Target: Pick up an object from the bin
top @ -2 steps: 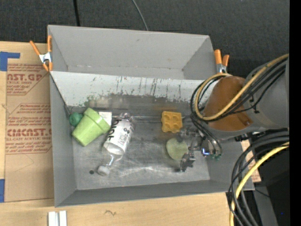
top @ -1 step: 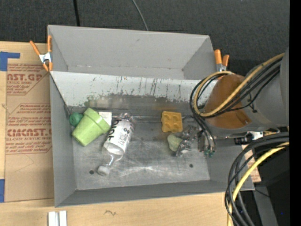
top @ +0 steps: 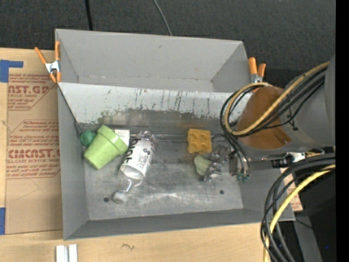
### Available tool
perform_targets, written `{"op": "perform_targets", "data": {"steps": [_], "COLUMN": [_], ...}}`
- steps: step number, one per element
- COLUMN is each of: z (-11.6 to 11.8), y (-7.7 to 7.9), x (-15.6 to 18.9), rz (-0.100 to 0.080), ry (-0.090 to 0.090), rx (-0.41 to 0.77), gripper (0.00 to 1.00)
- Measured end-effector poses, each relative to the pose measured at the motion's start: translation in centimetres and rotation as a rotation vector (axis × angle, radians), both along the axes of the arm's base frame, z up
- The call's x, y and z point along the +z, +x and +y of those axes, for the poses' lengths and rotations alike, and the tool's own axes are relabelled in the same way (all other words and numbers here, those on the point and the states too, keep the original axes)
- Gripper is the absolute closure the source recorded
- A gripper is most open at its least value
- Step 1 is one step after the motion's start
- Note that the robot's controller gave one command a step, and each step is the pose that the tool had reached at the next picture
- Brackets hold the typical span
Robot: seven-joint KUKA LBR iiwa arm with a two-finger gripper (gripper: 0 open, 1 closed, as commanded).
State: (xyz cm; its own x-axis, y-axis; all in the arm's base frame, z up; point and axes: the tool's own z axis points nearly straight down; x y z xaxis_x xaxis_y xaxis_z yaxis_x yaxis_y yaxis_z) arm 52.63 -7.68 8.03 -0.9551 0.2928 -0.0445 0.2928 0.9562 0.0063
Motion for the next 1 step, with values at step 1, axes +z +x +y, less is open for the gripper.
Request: {"op": "perform_targets", "data": {"steps": [1], "z": [0.01], "y": [0.04], "x": [0.21], "rz": [0.005], "ry": [0.001], "rx": [0.0], "gripper": [1.0]}}
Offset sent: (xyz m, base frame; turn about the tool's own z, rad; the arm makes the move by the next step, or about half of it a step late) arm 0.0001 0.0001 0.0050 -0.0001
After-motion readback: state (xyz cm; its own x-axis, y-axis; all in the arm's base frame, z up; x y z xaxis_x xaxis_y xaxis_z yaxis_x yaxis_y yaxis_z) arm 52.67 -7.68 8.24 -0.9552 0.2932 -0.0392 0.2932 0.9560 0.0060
